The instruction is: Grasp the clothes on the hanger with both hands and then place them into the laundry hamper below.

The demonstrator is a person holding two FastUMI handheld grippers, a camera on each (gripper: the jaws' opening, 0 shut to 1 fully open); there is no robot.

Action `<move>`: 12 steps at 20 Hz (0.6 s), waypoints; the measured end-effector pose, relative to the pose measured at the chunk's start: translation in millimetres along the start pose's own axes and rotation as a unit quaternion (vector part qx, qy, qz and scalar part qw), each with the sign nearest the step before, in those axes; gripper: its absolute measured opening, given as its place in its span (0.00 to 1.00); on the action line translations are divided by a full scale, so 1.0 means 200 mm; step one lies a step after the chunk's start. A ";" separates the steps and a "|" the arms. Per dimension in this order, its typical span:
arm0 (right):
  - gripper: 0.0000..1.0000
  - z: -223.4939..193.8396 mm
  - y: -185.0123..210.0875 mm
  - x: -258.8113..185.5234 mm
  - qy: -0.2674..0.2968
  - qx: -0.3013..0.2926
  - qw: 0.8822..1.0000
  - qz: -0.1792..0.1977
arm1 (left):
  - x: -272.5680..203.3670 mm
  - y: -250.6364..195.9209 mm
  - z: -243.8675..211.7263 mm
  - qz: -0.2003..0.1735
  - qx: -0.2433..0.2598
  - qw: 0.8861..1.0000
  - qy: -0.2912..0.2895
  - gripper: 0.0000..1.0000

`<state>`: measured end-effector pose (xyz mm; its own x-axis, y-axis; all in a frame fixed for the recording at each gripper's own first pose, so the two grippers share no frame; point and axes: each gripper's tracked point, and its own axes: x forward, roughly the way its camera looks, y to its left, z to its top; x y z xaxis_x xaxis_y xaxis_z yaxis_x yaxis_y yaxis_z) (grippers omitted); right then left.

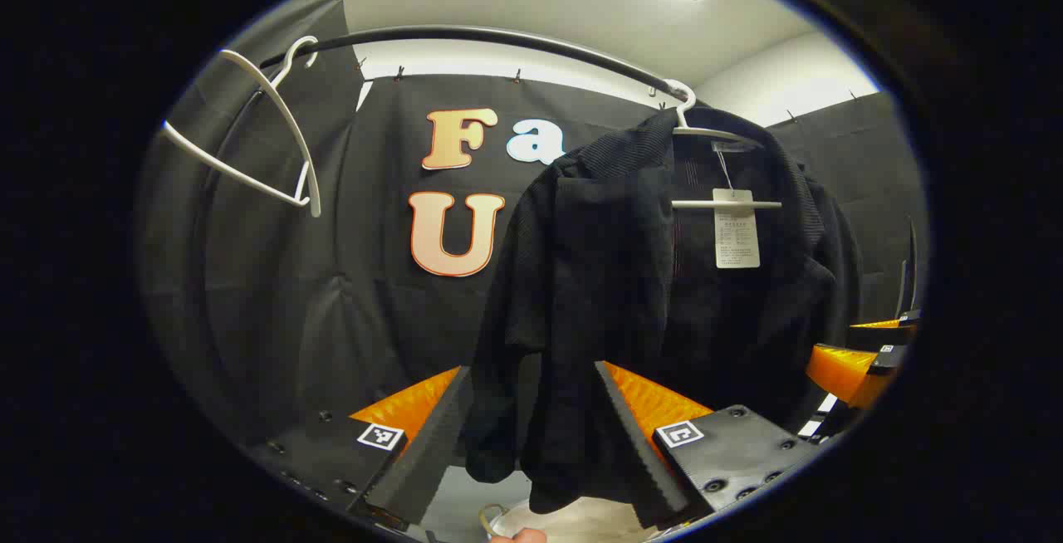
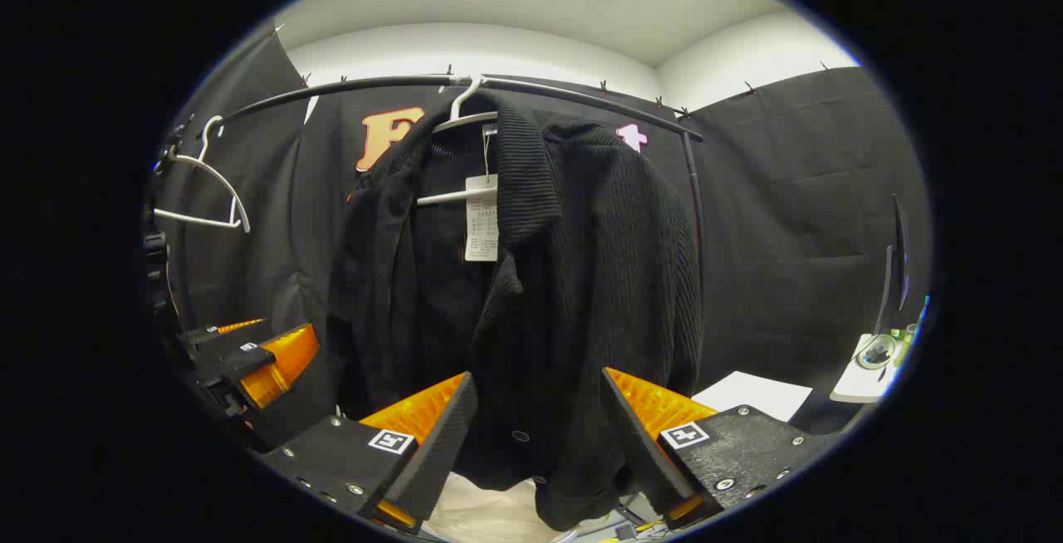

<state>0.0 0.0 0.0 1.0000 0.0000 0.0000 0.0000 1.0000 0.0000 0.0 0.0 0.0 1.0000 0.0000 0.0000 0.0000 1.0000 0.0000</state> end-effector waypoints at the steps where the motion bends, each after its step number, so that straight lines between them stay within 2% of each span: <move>1: 0.97 0.00 0.00 0.00 0.000 -0.001 1.000 -0.001 | 0.00 0.00 0.00 0.000 0.001 1.000 -0.001 0.95; 2: 0.92 0.01 0.00 0.00 -0.001 0.000 1.000 -0.001 | 0.00 -0.01 0.00 -0.001 0.002 1.000 -0.002 0.95; 3: 0.97 0.02 -0.01 0.00 -0.002 0.000 1.000 -0.003 | 0.01 -0.01 0.01 -0.003 0.003 1.000 -0.003 0.95; 4: 0.92 0.02 -0.01 -0.01 -0.003 0.001 1.000 -0.004 | 0.02 -0.02 0.01 -0.004 0.005 1.000 -0.002 0.95; 10: 0.92 0.03 -0.01 -0.01 -0.005 0.002 1.000 -0.011 | 0.03 -0.03 0.01 -0.010 0.005 1.000 -0.001 0.95; 11: 0.97 0.03 -0.01 -0.01 -0.005 0.002 1.000 -0.012 | 0.03 -0.03 0.01 -0.010 0.004 1.000 -0.001 0.95; 12: 0.92 0.02 -0.01 -0.01 -0.005 0.002 1.000 -0.014 | 0.03 -0.02 0.01 -0.011 0.004 1.000 -0.001 0.95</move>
<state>-1.9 -1.9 5.0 0.9996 -0.0273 0.0107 0.0272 0.9996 0.0038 6.0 -4.0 1.2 0.9998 -0.0221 0.0014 0.0221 0.9997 0.0086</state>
